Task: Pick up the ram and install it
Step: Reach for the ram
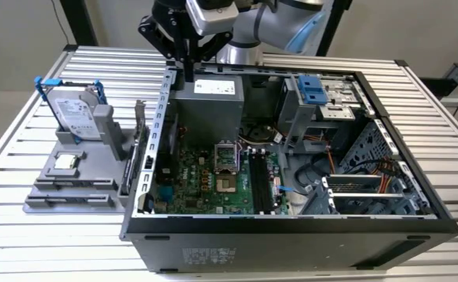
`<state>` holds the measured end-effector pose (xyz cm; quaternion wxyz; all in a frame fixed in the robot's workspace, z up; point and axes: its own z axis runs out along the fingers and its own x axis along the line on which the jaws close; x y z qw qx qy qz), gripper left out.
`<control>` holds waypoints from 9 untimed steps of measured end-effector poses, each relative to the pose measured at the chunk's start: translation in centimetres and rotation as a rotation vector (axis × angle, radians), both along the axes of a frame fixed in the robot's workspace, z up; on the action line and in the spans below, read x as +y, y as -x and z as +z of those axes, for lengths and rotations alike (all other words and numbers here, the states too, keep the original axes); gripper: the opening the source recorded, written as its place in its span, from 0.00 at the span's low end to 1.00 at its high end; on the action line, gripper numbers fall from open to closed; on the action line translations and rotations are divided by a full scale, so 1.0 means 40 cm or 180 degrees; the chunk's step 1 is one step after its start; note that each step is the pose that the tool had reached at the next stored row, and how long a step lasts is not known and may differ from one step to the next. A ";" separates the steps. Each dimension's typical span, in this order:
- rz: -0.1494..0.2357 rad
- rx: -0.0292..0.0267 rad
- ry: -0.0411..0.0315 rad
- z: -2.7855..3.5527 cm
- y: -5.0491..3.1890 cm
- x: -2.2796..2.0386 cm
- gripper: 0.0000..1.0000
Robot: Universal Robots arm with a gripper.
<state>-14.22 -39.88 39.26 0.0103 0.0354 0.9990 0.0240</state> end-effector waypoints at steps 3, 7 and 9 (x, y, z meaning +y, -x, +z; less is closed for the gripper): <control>0.0000 0.0000 0.0000 0.000 0.002 0.000 0.00; 0.0000 0.0000 0.0000 0.000 0.005 0.000 0.00; 0.0000 0.0000 0.0000 0.000 0.006 0.000 0.00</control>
